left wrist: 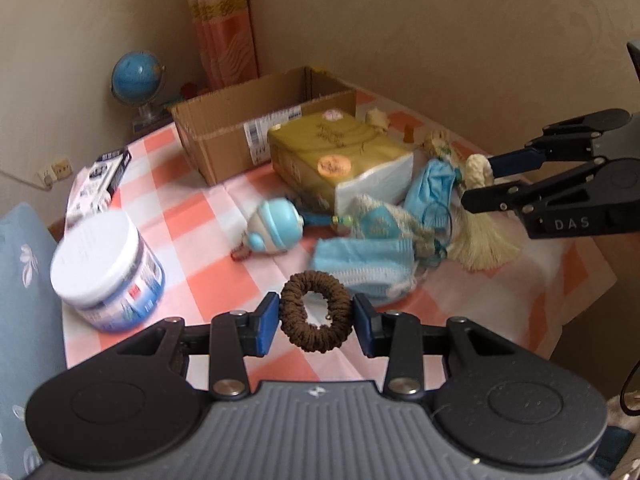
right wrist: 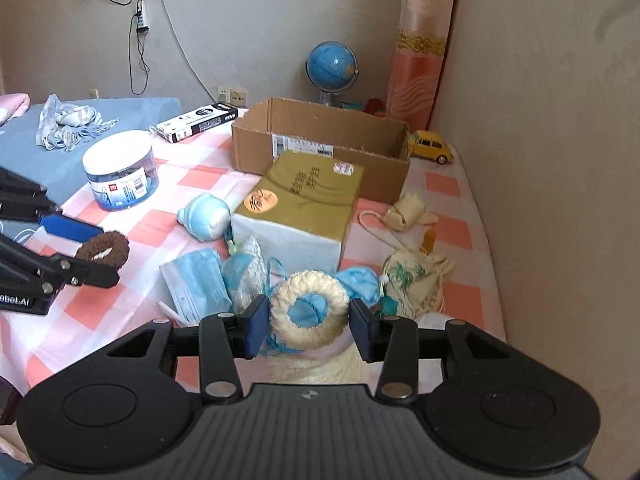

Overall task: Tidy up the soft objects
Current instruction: 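Carry the hair tie and cream ring into the cardboard box and open both tools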

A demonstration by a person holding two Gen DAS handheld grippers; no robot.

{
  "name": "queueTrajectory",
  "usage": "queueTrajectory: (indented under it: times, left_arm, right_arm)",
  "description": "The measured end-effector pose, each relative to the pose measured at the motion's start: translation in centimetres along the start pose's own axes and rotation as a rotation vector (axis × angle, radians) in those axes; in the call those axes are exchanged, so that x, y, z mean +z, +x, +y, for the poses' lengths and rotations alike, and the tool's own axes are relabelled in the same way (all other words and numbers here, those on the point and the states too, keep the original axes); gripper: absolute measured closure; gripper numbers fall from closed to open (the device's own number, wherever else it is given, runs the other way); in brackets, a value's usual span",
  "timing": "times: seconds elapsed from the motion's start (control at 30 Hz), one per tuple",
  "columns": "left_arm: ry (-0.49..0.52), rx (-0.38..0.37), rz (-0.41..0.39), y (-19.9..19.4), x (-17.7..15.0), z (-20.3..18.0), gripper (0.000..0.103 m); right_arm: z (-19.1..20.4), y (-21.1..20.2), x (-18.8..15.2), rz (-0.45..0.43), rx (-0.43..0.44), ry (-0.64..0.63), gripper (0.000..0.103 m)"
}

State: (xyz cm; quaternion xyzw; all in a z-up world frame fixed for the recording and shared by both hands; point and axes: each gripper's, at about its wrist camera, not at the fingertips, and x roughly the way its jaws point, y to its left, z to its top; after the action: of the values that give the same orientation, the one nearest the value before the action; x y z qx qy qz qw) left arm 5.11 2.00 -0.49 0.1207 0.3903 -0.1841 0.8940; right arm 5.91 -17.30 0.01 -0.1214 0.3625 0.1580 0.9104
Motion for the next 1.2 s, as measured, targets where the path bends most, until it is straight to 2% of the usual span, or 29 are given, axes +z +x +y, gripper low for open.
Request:
queueTrajectory:
  times: [0.13, 0.33, 0.53, 0.77, 0.87, 0.93, 1.13, 1.2]
  left_arm:
    - [0.029, 0.010, -0.025, 0.0, 2.3, 0.8, 0.065]
    - [0.047, 0.026, -0.081, 1.5, 7.3, 2.3, 0.065]
    - [0.062, 0.060, -0.115, 4.9, 12.7, 4.3, 0.065]
    - [0.052, 0.093, -0.096, 10.2, 16.9, 6.9, 0.064]
    - [0.037, 0.115, -0.104, 11.5, 17.4, 7.6, 0.054]
    - [0.025, 0.123, -0.107, 11.8, 17.4, 7.9, 0.026]
    - [-0.017, 0.127, -0.119, 9.6, 15.6, 7.9, 0.009]
    - [-0.008, 0.148, -0.116, 8.3, 14.4, 7.2, 0.009]
  right_arm:
    - [0.0, -0.4, 1.1, -0.017, 0.019, 0.003, 0.054]
    - [-0.4, 0.0, 3.0, -0.044, 0.018, 0.006, 0.054]
    - [-0.9, 1.2, 4.4, -0.047, 0.011, 0.004, 0.054]
    - [-1.8, 2.7, 5.4, -0.033, 0.006, 0.015, 0.054]
    - [-2.1, 3.2, 5.8, -0.030, 0.001, 0.020, 0.054]
    - [-2.2, 3.6, 6.0, -0.026, 0.000, 0.022, 0.054]
    - [-2.2, 4.1, 6.9, -0.032, -0.003, 0.007, 0.054]
    - [-2.1, 4.3, 7.5, -0.041, -0.003, 0.004, 0.054]
